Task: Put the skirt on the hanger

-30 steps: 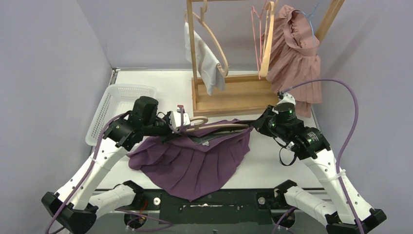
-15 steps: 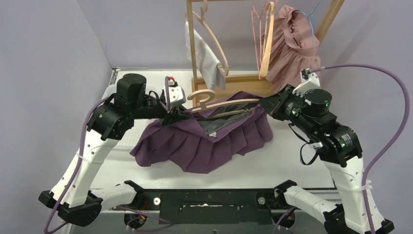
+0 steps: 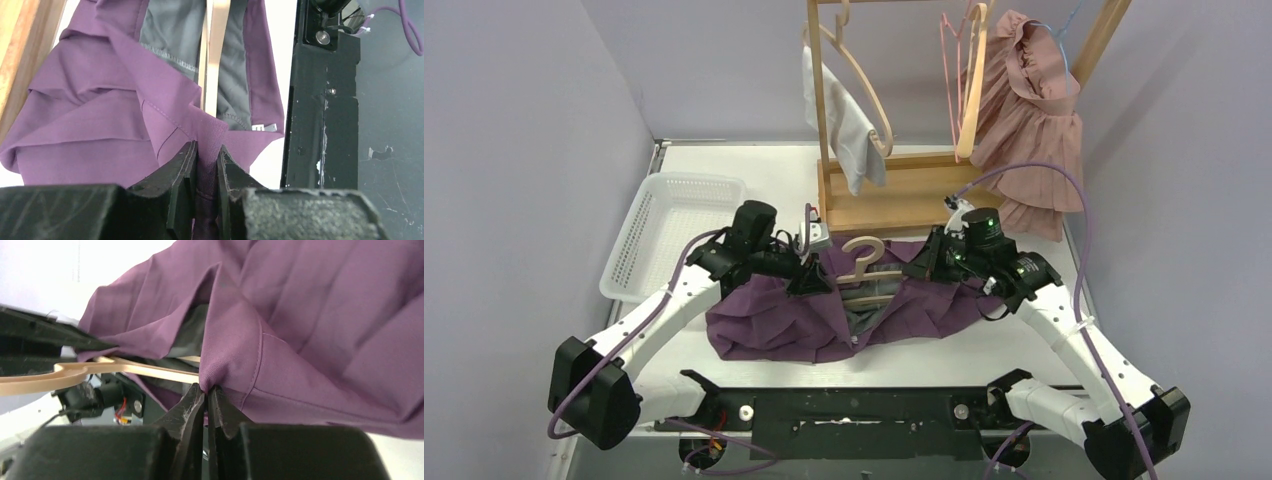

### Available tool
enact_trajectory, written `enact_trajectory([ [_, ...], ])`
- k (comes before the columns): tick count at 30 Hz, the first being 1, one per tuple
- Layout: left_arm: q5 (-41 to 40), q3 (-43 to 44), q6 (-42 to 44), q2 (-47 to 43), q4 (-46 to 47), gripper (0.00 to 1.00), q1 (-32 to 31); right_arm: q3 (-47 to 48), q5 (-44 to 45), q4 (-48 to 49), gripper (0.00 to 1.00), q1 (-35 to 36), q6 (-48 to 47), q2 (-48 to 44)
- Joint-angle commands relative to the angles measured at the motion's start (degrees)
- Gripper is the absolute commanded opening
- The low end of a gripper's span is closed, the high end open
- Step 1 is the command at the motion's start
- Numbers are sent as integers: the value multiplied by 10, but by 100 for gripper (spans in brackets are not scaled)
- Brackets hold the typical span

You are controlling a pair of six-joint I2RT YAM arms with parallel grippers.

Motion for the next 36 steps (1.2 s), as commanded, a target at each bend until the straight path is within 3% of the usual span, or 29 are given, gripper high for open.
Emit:
enact_trajectory([
  [1, 86, -6, -18, -26, 177, 0, -2, -6, -126, 153, 3, 0, -78, -18],
  [8, 107, -36, 6, -51, 176, 0, 0, 16, -177, 132, 39, 0, -279, -26],
  [12, 108, -43, 7, -64, 164, 0, 6, 42, -205, 88, 48, 2, -405, -11],
  [19, 112, -50, 3, -80, 162, 0, 18, 20, -313, 101, 42, 30, -543, 8],
  [27, 127, -50, 6, -103, 155, 0, 41, 7, -264, 95, 36, 82, -588, 48],
  [28, 134, -49, 9, -106, 152, 0, 47, 3, -254, 93, 34, 82, -589, 44],
  [30, 148, -49, 12, -116, 146, 0, 59, -6, -258, 86, 21, 81, -593, 32],
  [33, 165, -50, 12, -123, 135, 0, 79, -10, -303, 64, 14, 79, -595, 20],
  [34, 170, -50, 14, -124, 132, 0, 84, -10, -309, 64, 15, 79, -591, 20],
  [36, 174, -52, 17, -126, 127, 0, 89, -10, -305, 74, 28, 81, -581, 28],
])
